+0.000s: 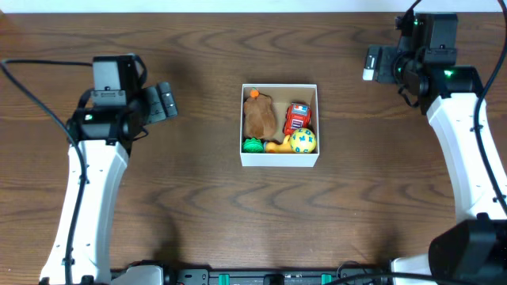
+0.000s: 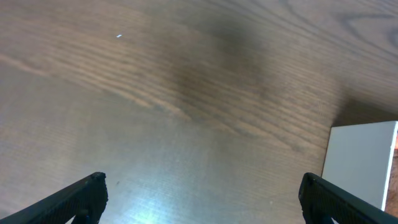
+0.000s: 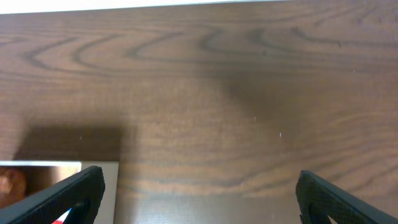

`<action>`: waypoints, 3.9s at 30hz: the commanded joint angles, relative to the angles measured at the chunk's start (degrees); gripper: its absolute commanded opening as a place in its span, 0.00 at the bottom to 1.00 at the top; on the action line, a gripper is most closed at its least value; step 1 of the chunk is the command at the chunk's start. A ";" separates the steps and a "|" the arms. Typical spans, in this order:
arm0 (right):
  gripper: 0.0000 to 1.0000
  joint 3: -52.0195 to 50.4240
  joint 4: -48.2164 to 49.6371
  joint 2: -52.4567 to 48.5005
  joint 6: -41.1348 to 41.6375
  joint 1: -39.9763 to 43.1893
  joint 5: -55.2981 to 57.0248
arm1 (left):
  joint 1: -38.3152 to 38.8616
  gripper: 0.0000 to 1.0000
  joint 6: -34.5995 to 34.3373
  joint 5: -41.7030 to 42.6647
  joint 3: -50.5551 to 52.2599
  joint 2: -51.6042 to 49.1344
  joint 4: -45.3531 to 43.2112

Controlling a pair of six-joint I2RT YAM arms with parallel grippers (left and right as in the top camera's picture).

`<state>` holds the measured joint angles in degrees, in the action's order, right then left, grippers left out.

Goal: Pack container

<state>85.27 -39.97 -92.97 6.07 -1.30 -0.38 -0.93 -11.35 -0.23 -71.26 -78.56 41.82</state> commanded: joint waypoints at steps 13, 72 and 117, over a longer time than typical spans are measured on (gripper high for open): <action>0.99 -28.87 6.60 42.01 1.60 -1.40 3.15 | -0.28 0.98 -3.45 -0.22 23.28 44.13 -1.75; 0.99 -84.96 35.56 92.61 -16.37 -1.36 -0.11 | -0.28 0.98 -4.17 -0.24 29.68 60.28 1.68; 0.99 -84.96 35.74 92.43 -15.78 -1.36 -0.26 | -0.28 0.98 0.66 -2.84 58.21 78.38 -19.50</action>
<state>0.43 -3.99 -0.95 -10.57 -2.39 -1.08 -1.13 -11.75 -2.15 -15.88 -1.02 25.47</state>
